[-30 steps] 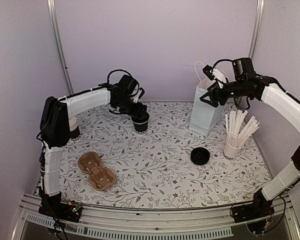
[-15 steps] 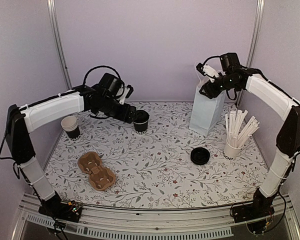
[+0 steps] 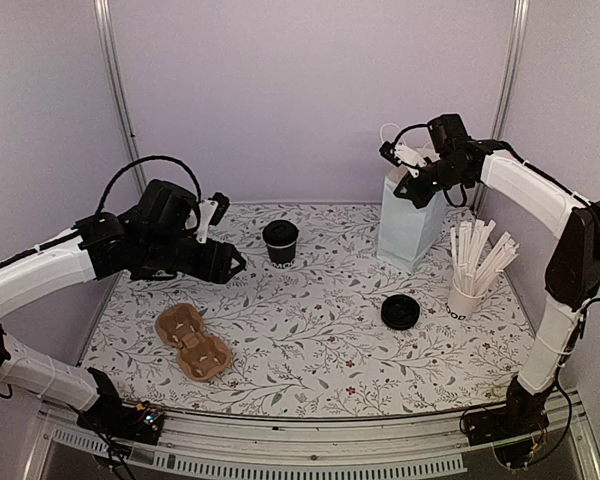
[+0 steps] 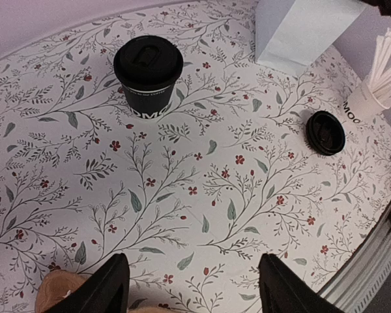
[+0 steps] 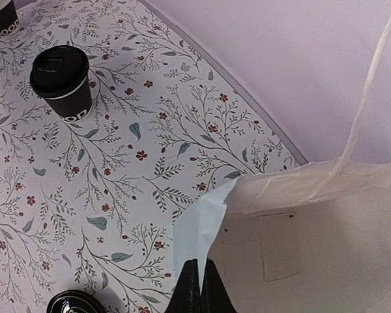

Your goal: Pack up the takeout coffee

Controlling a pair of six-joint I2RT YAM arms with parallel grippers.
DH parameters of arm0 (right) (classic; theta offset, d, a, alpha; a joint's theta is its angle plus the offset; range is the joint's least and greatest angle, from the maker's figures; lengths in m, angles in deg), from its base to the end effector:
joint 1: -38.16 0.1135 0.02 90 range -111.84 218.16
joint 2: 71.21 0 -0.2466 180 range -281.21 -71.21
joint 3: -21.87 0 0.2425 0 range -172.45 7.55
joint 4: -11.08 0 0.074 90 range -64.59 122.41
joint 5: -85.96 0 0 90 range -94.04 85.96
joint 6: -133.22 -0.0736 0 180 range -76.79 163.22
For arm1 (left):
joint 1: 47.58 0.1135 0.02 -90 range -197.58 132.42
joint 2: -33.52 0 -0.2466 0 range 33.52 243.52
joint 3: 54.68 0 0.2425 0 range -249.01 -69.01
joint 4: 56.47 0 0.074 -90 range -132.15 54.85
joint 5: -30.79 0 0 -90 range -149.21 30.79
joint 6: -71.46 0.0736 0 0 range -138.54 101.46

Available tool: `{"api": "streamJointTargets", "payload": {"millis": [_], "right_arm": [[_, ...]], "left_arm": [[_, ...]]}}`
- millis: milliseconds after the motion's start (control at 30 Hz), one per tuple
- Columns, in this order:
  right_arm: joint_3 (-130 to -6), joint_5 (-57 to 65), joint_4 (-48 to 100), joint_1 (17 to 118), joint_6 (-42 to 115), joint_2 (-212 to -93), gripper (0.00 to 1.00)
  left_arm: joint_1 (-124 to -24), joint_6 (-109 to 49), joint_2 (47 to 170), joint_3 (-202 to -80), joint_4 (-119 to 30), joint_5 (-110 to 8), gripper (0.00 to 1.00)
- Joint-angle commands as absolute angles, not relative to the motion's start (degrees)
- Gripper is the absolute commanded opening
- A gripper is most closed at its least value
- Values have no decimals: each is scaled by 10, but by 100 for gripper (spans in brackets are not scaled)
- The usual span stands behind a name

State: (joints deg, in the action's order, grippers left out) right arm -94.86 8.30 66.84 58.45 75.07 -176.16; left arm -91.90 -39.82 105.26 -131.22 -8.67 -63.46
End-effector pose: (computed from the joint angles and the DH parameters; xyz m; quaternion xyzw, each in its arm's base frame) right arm 0.3941 0.1625 0.2999 -0.4399 0.8035 0.0593 0.3966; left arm 0.2129 -0.2002 0.2674 0.1685 0.9009 -0.1873 0.3534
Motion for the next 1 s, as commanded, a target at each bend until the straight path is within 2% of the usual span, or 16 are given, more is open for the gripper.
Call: {"api": "streamJointTargets", "payload": {"millis": [0,300,967], "right_arm": [[-918,128,686,636,781,-1728,0],[-868,130,741,760,834,-1683,0],[-839,237,840,834,914,-1591,1]], "left_arm": [[-908,-412,1020,-1290,-93,-666,69],[-889,-412,1012,-1288,-79,-680,69],[-867,-417,1001,-1286,-68,-690,69]]}}
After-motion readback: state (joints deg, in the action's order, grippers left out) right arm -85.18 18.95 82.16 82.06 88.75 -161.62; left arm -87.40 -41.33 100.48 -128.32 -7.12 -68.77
